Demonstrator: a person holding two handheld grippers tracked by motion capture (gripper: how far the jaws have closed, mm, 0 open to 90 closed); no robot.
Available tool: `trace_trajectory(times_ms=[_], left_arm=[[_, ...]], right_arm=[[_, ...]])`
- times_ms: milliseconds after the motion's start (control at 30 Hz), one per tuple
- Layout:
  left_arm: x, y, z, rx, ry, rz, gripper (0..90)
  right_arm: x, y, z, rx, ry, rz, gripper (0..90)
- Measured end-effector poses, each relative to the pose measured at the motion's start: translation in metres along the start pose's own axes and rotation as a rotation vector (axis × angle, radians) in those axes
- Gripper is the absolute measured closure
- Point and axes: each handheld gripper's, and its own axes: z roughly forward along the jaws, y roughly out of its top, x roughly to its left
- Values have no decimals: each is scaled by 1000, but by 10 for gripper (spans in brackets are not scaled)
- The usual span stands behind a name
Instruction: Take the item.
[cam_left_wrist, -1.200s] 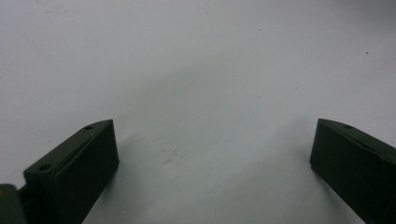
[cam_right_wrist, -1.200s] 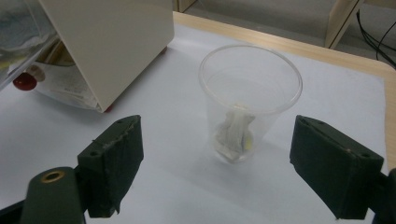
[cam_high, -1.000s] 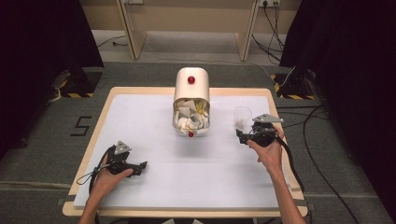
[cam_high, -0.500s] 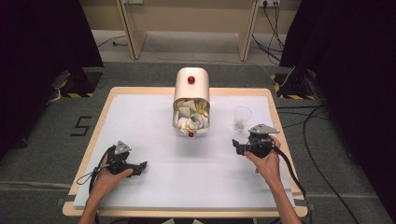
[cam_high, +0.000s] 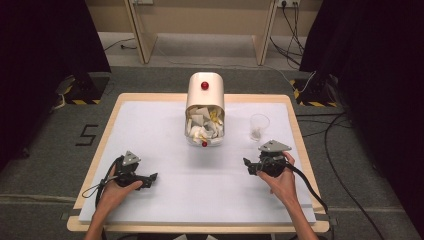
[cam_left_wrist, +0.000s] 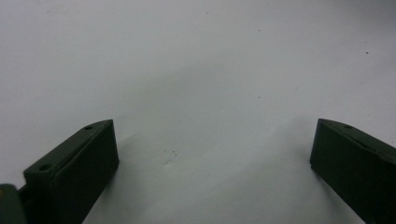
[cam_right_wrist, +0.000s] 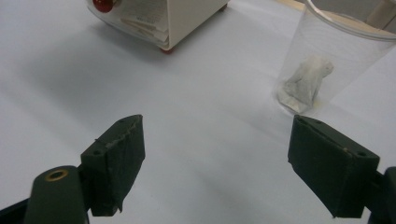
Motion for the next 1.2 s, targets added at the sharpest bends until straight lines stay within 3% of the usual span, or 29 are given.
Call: trace_trajectory(times_ms=[167, 467, 1200], left_arm=[[0, 0, 0, 0, 0, 0, 3], [0, 0, 0, 0, 0, 1, 3], [0, 0, 0, 0, 1, 0, 2]], right_arm=[[5, -3, 1, 11, 10, -17, 194], [3, -15, 0, 25, 22, 8, 196], [17, -26, -4, 51, 25, -48, 194]])
